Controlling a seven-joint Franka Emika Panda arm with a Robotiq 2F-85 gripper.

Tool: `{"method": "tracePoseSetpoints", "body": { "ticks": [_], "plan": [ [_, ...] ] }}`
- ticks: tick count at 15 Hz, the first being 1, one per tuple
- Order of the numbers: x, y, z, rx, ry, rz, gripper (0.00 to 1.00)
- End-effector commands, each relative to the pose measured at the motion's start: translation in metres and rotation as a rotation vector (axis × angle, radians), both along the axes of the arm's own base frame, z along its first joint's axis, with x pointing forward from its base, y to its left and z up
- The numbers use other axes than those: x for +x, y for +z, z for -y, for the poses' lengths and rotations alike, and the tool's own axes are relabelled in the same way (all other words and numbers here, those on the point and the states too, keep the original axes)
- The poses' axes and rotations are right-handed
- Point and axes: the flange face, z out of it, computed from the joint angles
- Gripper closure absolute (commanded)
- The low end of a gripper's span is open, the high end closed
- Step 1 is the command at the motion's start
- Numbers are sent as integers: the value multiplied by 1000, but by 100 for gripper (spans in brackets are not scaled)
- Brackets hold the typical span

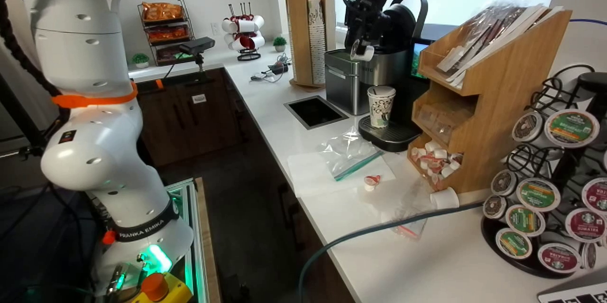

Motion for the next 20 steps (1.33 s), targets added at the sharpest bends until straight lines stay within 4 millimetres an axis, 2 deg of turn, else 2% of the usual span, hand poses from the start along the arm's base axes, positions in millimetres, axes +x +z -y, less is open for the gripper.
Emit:
{"method": "tracePoseSetpoints", "body": {
  "ticks": [1,4,5,6,15,16,20],
  "plan": [
    [-6,9,-20,-124,154,31,75],
    [-6,9,-35,-178,305,34,75],
    [-3,11,-29,-141,216,24,75],
    [-2,11,-33,-144,228,24,50],
    [-2,11,-29,-145,217,23,50],
    [-2,12,-30,-181,223,28,75],
    [-3,22,-31,-354,320,22,75]
  ]
}}
